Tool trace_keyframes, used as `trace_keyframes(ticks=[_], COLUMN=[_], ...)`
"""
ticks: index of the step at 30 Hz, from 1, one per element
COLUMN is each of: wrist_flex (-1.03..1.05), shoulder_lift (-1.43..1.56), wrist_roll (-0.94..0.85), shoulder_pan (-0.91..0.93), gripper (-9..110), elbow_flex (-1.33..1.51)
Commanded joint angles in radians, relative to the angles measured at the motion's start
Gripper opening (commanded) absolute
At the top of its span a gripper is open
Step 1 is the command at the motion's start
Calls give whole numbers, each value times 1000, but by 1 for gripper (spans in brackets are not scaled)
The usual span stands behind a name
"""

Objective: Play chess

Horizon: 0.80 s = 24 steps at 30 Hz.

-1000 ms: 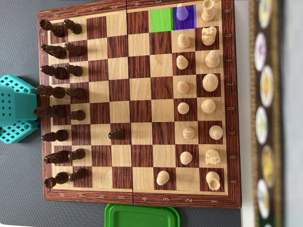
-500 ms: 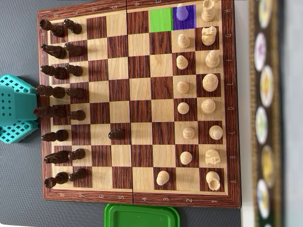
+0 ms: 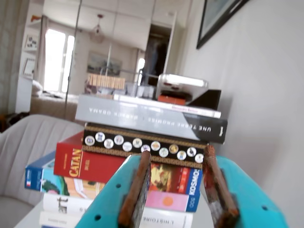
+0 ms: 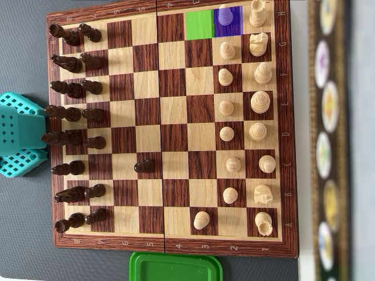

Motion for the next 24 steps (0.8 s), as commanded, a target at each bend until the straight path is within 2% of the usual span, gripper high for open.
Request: trace_keyframes(ticks=[1,6,9,24], wrist_flex=[255,517,600,620], shoulder_lift=[-20,-23,-17,-29], wrist_roll=[-2,-2,6,78], shoulder_pan=[-51,-170,-224,-376], gripper=[16,16,16,17], elbow_flex=[-81,-69,-25,227])
